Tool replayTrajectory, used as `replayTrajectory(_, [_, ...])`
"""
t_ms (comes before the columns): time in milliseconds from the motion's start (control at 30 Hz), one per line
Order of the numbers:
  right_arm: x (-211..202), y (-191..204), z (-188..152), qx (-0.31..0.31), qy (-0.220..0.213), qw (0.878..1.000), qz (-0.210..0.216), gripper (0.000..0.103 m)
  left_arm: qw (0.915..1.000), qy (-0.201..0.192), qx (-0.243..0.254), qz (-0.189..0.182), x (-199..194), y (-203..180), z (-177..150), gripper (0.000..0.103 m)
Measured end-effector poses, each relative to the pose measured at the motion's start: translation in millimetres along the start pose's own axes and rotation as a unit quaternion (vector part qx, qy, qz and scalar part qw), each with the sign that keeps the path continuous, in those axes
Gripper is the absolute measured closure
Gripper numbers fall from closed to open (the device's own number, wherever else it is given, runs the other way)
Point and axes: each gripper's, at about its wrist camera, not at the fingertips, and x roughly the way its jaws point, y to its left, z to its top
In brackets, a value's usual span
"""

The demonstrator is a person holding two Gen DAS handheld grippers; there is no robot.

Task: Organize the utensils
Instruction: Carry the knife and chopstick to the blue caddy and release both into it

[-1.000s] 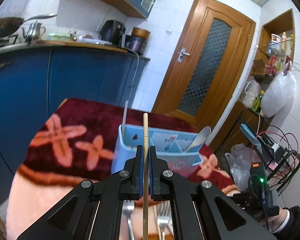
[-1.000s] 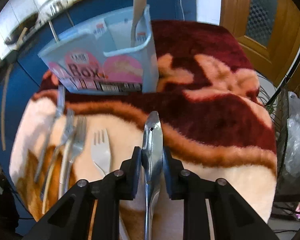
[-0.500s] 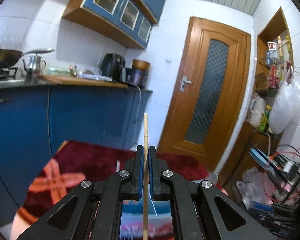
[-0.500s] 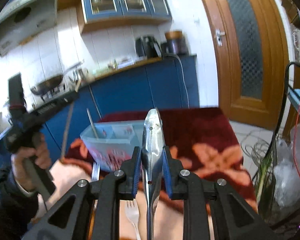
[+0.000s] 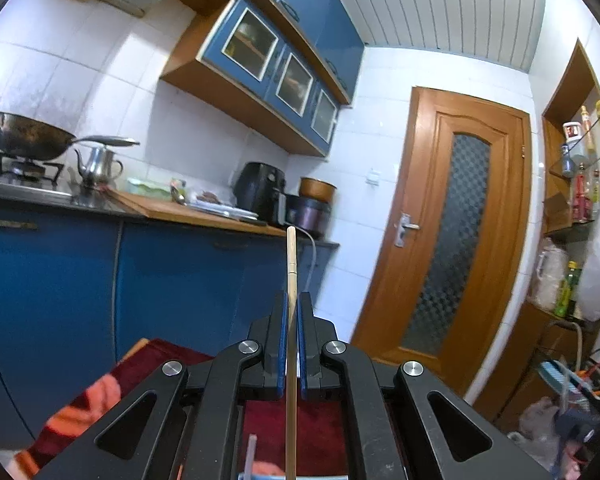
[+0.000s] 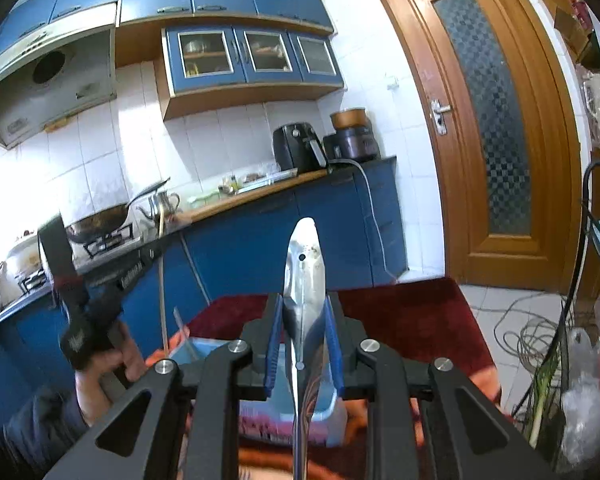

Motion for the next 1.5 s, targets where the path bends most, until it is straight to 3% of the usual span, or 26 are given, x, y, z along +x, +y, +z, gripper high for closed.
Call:
replayTrajectory(300, [39, 7, 20, -0.004, -0.046, 0.999, 0.006, 0.079, 0.9996, -0.003, -0.001, 0.03, 9, 11, -25, 0.099])
replayTrajectory(600, [70, 20, 17, -0.057, -0.078, 0.995, 0.002, 0.079, 0.9991, 0.001, 0.01, 0.042, 6, 9, -35, 0.099])
replayTrajectory(1100, [70, 25, -10, -0.08, -0.005, 0.996, 0.031, 0.078, 0.9993, 0.021, 0.009, 0.031, -16, 11, -42, 0.098])
replayTrajectory(1333, [43, 25, -9, -0.061, -0.009, 0.997, 0.043, 0.066, 0.9997, 0.015, 0.012, 0.018, -31, 7, -36, 0.098])
replayTrajectory(1500, [20, 26, -10, -0.058, -0.009, 0.998, 0.039, 0.064, 0.9997, 0.014, 0.018, 0.01, -37, 2, -32, 0.098])
